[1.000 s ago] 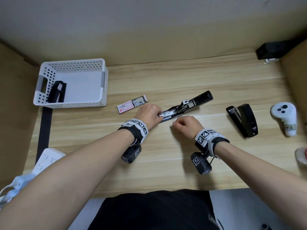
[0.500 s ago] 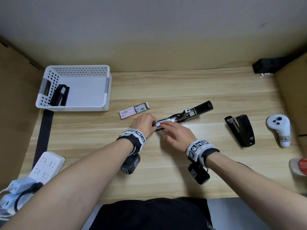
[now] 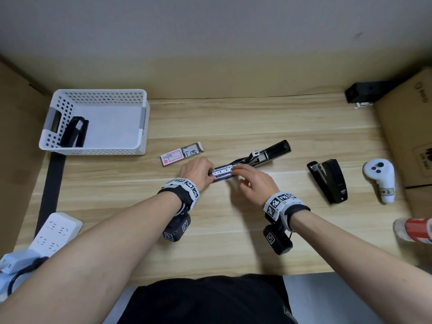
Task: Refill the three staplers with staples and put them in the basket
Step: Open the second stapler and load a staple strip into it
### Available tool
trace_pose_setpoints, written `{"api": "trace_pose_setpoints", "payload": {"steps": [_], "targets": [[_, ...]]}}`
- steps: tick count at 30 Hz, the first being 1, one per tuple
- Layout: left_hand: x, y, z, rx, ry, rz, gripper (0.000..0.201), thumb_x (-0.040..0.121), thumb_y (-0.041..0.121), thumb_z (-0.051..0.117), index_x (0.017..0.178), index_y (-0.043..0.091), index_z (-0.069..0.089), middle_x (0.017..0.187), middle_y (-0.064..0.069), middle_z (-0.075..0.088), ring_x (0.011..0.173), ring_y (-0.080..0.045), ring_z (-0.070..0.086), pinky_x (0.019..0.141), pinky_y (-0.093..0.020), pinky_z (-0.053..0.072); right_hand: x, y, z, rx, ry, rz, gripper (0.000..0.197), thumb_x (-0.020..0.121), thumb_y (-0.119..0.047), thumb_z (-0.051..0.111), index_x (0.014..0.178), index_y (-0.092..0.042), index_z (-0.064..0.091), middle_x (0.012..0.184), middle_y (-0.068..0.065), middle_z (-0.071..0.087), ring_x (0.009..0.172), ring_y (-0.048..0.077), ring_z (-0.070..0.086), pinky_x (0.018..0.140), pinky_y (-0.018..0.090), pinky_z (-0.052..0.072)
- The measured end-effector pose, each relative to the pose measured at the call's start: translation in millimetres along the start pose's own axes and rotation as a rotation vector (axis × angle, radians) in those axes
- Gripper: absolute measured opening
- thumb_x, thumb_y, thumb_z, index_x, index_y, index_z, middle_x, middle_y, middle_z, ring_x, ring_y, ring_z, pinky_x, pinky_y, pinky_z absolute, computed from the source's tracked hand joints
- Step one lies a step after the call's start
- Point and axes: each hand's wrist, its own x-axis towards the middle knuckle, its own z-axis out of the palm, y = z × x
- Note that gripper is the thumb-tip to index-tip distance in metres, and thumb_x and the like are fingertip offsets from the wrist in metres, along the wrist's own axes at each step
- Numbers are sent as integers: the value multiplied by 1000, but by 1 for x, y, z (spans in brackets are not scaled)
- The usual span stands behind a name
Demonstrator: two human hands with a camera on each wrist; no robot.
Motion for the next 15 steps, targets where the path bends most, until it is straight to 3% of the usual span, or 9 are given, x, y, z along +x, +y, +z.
{"api": "trace_pose_setpoints", "payload": {"steps": [4,7,11,15], "targets": [[-12,-12,-5,-49,26,25,18,85,35,67,100,25,69,96,5,63,89,-21,62,65,-30,45,0,-15,-1,9,39,-24,29,85,-12,54,109,-24,65,122,-14,57,81,12,60,66,32,51],[-29,-36,-10,-106,50,27,27,85,31,67,111,24,67,104,7,65,97,-18,63,72,-29,47,3,-33,9,-5,13,-33,27,84,-17,49,104,-27,64,111,-12,60,84,14,60,66,34,51],[-61,-82,-14,-142,88,16,22,87,28,59,107,27,67,104,11,67,96,-16,62,73,-28,45,18,-68,36,13,-50,-11,25,86,-14,56,105,-24,67,104,-7,67,84,17,61,70,26,44],[-90,-130,-5,-181,88,-33,22,89,23,52,104,28,69,109,11,66,96,-18,64,73,-30,48,38,-105,75,47,-136,-21,25,86,-17,58,108,-23,67,108,-6,69,91,17,63,77,28,48]]}}
